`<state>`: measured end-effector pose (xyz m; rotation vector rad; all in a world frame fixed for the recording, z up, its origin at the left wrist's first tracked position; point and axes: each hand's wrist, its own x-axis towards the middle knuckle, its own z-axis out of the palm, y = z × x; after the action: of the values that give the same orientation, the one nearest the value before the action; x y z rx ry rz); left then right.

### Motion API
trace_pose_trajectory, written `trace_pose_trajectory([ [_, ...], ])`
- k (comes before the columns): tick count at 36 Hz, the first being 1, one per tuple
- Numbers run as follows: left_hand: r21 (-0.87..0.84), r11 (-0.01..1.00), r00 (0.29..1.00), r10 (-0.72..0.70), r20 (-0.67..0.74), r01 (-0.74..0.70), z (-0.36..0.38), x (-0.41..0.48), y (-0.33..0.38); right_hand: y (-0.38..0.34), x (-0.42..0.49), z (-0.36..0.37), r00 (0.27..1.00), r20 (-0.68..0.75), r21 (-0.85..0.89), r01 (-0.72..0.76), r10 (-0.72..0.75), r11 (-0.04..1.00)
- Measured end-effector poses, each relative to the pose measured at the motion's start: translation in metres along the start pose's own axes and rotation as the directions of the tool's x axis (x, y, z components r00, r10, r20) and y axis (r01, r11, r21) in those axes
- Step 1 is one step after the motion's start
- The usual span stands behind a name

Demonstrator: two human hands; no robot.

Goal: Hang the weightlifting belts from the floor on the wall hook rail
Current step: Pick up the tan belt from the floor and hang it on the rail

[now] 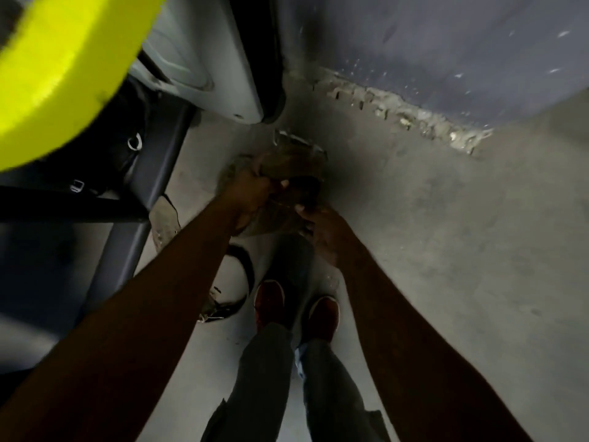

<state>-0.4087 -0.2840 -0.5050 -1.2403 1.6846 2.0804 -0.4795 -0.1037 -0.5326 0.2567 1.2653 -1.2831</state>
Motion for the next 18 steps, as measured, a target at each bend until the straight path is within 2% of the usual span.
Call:
trace_pose_trajectory([
  [3,0.069,0.988,0.989,0.136,0.052,-0.139,0.011,-0.048,0.053,-0.041,-0.043,0.005,0.997,0.012,-0.064,0.077,-0.076,0.995],
  [7,0.014,0.973,0.969,0.228,0.099,-0.230,0.032,-0.109,0.125,-0.089,-0.111,0.020,0.979,0.048,-0.102,0.201,-0.197,0.974],
  [14,0.017,0.975,0.975,0.219,0.045,-0.220,0.053,-0.218,0.228,-0.171,-0.247,0.065,0.946,0.019,-0.162,0.323,-0.324,0.933],
  [18,0.131,0.951,0.958,0.284,-0.028,-0.279,0.056,-0.270,0.278,-0.220,-0.323,0.092,0.903,0.036,-0.216,0.426,-0.429,0.878],
])
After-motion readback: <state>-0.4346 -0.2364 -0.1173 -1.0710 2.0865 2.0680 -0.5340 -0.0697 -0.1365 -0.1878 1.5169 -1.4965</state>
